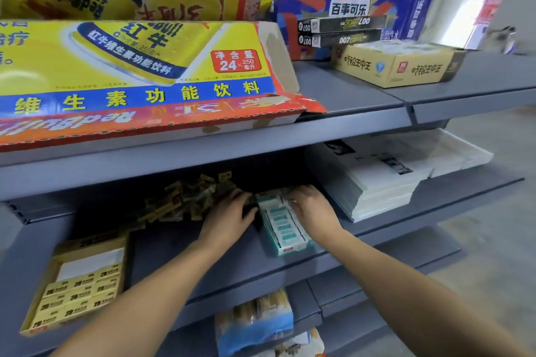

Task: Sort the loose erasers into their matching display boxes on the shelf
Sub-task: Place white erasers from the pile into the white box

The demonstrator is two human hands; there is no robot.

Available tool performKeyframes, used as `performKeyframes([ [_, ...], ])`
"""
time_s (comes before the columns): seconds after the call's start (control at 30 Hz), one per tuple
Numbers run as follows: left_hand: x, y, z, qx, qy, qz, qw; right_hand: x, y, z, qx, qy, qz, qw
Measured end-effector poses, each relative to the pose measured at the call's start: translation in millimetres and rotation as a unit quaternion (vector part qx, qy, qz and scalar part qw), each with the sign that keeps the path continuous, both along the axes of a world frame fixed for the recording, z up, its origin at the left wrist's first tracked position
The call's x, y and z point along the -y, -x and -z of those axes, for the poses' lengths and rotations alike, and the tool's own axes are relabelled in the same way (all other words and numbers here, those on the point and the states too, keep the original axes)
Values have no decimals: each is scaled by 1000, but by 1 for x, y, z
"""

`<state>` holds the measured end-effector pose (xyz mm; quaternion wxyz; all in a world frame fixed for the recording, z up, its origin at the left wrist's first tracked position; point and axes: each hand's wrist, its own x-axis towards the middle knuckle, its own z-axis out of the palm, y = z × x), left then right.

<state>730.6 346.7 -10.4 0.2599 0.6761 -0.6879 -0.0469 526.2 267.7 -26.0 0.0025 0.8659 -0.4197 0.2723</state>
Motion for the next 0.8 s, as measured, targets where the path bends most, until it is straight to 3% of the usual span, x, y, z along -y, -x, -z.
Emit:
performKeyframes([
  [0.27,10,-2,6,-7,-29,-21,999,16,3,16,-56,-57,22,997],
  [0.47,10,-7,11,4,-22,-27,999,25,-5,15,-120,1,68,990],
  [0.63,7,-8,14,0,-20,-32,999,29,-7,23,-147,-44,53,987],
  [0.8,1,-8,15,-2,-16,-35,999,19,-11,17,-183,-31,55,981],
])
